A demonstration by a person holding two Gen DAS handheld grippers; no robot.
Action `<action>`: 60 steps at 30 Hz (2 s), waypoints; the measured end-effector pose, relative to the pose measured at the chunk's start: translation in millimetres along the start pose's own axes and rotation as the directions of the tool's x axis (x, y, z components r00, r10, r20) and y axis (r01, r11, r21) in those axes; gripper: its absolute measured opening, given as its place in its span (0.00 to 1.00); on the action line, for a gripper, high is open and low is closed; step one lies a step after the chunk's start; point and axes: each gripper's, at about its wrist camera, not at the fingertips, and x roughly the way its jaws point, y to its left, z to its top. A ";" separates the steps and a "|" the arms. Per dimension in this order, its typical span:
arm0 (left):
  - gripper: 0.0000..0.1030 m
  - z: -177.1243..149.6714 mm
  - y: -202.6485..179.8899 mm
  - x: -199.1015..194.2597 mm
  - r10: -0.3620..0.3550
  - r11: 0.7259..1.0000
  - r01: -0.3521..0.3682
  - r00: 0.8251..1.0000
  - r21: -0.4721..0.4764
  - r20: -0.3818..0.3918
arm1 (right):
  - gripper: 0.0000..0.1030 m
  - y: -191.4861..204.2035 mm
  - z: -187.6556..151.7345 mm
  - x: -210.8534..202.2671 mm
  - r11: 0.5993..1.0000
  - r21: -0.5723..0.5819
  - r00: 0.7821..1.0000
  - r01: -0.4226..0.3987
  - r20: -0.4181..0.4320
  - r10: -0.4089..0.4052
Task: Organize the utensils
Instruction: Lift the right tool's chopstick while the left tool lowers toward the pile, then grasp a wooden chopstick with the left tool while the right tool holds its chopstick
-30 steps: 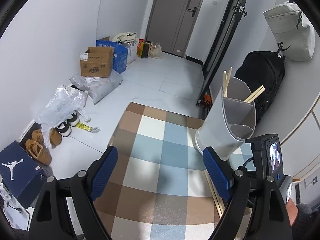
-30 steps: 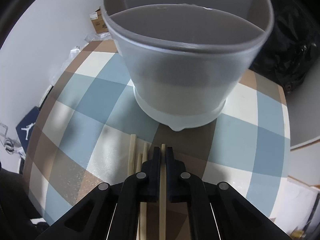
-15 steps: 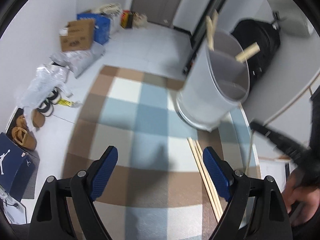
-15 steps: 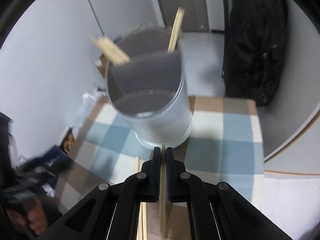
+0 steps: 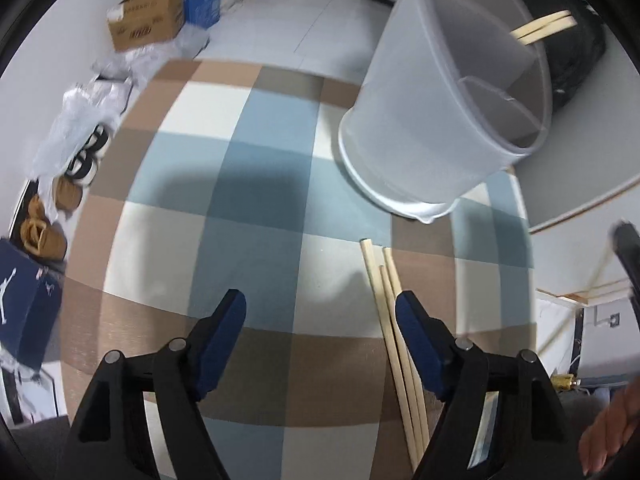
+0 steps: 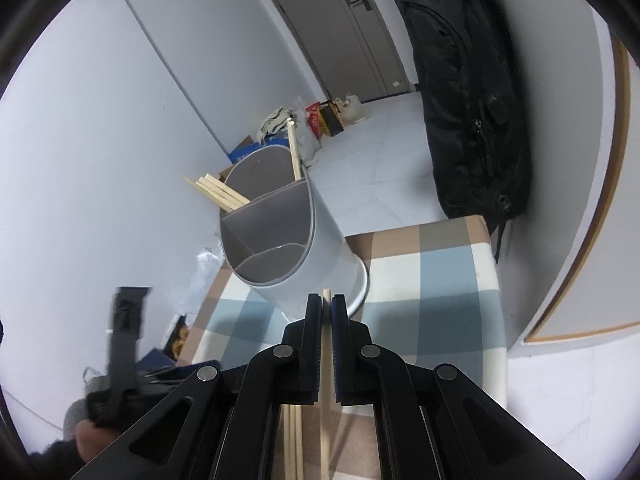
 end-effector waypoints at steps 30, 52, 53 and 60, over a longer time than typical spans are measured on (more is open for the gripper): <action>0.01 8.5 -25.5 16.5 0.153 0.988 -0.153 0.988 -0.005 0.002 | 0.04 -9.3 7.6 -30.3 0.999 0.016 0.997 -0.047 0.063 0.046; 0.00 7.5 -23.6 -28.5 0.014 1.000 -0.016 0.990 0.014 0.140 | 0.04 -9.7 7.2 -30.5 1.000 0.014 0.997 -0.009 0.077 0.008; 0.00 6.9 -27.0 -26.4 -0.009 1.000 0.007 0.992 0.016 0.125 | 0.04 -8.0 6.6 -31.2 1.000 0.013 0.997 -0.010 0.079 0.009; 0.04 16.3 -38.7 17.1 -0.002 1.000 0.002 0.999 -0.018 -0.035 | 0.04 -5.6 5.6 -32.1 1.000 -0.006 0.996 -0.006 0.085 0.007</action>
